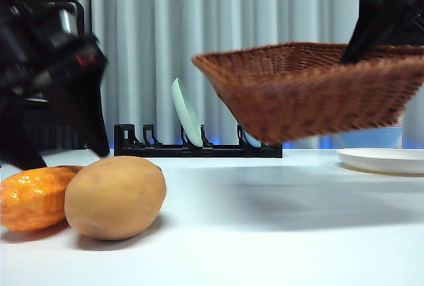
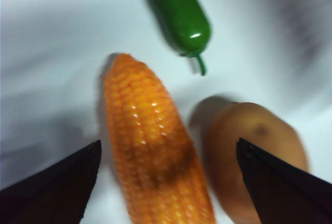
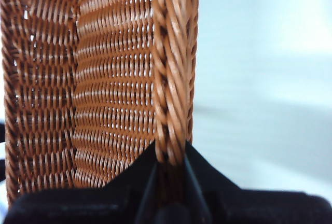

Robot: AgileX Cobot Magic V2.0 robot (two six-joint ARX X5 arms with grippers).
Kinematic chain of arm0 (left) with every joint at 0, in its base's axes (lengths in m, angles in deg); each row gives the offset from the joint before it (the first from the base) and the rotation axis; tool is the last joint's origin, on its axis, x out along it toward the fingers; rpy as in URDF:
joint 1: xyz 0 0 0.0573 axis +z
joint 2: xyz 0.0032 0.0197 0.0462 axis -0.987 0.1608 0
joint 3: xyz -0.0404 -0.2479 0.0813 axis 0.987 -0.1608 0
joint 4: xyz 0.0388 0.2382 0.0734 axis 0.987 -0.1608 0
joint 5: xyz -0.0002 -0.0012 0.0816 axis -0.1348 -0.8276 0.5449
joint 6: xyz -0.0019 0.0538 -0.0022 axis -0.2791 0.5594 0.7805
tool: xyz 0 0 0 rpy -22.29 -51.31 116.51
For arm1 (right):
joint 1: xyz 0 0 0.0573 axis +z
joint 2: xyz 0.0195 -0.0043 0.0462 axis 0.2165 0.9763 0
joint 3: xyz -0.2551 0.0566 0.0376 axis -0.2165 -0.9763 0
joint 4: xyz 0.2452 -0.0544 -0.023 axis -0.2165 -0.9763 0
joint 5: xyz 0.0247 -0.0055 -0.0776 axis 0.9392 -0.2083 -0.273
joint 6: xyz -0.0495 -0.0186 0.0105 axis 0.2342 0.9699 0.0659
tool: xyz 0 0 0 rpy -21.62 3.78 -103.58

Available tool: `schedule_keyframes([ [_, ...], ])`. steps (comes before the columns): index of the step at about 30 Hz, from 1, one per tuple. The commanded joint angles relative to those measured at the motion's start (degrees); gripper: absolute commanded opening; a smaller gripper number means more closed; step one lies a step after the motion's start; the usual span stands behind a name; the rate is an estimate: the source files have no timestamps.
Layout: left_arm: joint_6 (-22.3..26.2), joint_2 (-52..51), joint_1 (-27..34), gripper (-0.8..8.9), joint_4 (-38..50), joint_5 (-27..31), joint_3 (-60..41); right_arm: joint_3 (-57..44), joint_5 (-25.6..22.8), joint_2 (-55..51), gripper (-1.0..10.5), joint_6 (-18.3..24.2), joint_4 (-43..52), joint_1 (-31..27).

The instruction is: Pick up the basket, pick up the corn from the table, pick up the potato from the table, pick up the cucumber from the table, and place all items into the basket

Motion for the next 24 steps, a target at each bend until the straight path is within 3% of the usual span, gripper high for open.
schedule_keyframes([
  [1,-0.7,3.1,-0.4,4.40,0.5,3.0,0.0,0.8,1.3,-0.5,-0.1,-1.2,0.9,0.0],
  [7,0.1,7.1,-0.5,4.13,3.5,5.2,0.0,0.8,1.3,-0.5,-0.1,-1.7,1.1,0.0],
  [8,0.7,7.2,-0.5,3.33,3.8,5.2,0.0,0.8,1.3,-0.5,-0.1,-2.1,1.2,0.0],
  [11,2.3,7.1,-0.8,-0.35,4.2,5.1,0.0,0.8,1.3,-0.5,-0.1,-2.3,1.6,0.0],
  [17,3.5,5.0,-0.6,-0.08,3.7,5.4,0.1,0.8,1.2,-0.5,-0.1,-3.8,2.5,0.1],
  [24,3.3,-9.1,-0.4,-0.07,-1.9,5.2,6.6,0.8,1.3,0.1,-0.1,-6.6,2.9,2.1],
])
